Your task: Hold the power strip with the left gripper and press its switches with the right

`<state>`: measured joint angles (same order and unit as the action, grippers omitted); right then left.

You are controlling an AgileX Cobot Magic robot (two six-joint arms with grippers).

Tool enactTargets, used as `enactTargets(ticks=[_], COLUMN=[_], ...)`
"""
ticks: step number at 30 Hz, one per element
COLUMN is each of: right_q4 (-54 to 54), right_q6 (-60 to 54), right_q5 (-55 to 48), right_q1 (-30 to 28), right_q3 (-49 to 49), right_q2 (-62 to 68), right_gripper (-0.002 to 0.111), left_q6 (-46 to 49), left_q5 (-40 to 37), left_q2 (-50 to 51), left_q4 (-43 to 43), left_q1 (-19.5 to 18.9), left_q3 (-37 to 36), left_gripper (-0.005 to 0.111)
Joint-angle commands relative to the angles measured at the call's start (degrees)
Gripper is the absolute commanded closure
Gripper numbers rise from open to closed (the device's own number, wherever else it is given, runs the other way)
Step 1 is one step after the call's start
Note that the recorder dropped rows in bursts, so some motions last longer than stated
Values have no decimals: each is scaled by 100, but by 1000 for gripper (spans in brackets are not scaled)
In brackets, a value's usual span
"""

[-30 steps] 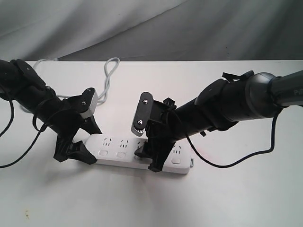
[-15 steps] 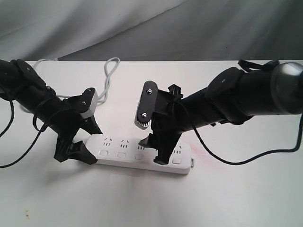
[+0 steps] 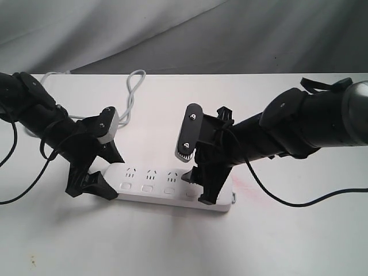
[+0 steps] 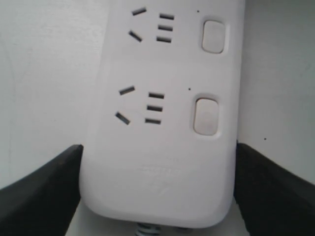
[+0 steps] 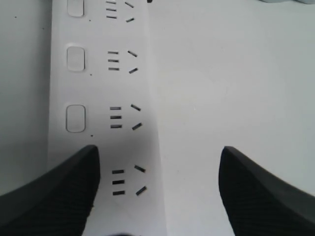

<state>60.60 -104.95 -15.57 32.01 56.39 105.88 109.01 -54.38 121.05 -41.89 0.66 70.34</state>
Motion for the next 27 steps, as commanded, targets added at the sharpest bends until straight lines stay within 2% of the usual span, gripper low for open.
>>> enactTargets(ticks=[1,27], right_q4=[-11,-10], right_q6=[7,40], right_q5=[38,-164], right_q1=[-23,-21], right_q3=[-26,-59], right_q2=[-12,449], right_gripper=[45,45], left_q6=[-34,-33], left_q5=[-86,-86], left_q2=[35,35], left_q4=[50,50], left_q1=[21,21], left_q3=[-7,-7], left_gripper=[43,43])
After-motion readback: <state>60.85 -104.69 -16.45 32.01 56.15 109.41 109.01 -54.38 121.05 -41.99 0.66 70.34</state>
